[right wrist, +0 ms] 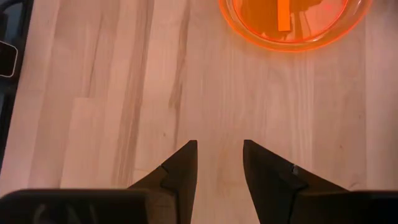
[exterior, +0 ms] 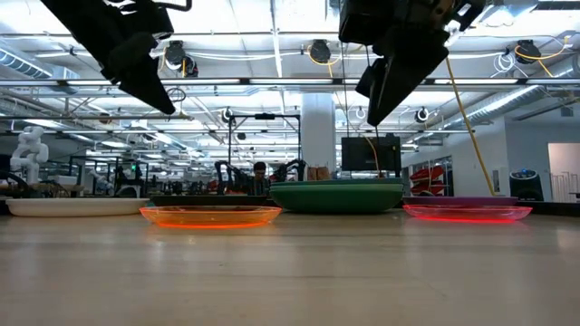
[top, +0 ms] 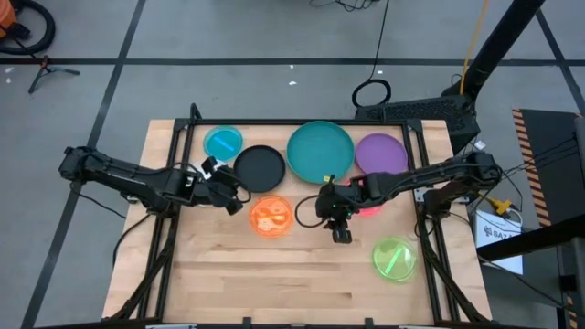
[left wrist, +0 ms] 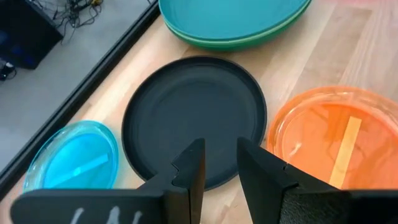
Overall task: Stack plastic plates
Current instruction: Stack the black plate on top of the blue plate
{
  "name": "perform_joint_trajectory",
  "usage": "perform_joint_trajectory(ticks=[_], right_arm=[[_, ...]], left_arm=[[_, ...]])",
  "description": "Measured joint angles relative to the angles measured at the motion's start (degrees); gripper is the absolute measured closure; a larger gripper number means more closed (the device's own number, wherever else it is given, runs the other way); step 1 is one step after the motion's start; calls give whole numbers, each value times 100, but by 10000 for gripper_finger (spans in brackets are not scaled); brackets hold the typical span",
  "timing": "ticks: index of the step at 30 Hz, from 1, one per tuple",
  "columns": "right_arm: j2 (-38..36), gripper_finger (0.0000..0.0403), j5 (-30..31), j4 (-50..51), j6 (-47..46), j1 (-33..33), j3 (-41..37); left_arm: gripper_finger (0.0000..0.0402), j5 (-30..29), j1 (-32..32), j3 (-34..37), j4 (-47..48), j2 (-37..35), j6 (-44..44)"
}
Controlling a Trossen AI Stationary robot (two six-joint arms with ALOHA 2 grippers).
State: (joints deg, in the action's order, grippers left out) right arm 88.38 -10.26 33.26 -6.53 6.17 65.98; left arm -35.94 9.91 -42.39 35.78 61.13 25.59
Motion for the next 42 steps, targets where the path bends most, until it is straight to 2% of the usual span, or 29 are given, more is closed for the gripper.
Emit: perform_joint_trajectory(ticks=[6,9,16,23,30,37,42], right_arm=[[-22,282,2,-3,142,-7,-71],[-258,282,264,-16,55,-15,-383],[-1445,282,1701,-788,-127,-80,-1462],[-2589,282,2124,-1246,285,-284,-1663],[-2933,282,2088,-2572,1366,-297,-2040],[-2962,282,2065,-2909,1673,-457,-2287],[-2983,282,2057,-2798,1837,-498,-2288]], left_arm=[[302,6,-2,0,-12,26,89],[302,6,-2,0,-38,28,90],[302,4,-1,0,-695,34,-319],[302,4,-24,0,-1718,39,-1130],[302,4,-28,0,-2217,39,-1341],[302,4,-100,0,-2326,50,-1332],[302,98,-192,2,-2738,352,-1373]])
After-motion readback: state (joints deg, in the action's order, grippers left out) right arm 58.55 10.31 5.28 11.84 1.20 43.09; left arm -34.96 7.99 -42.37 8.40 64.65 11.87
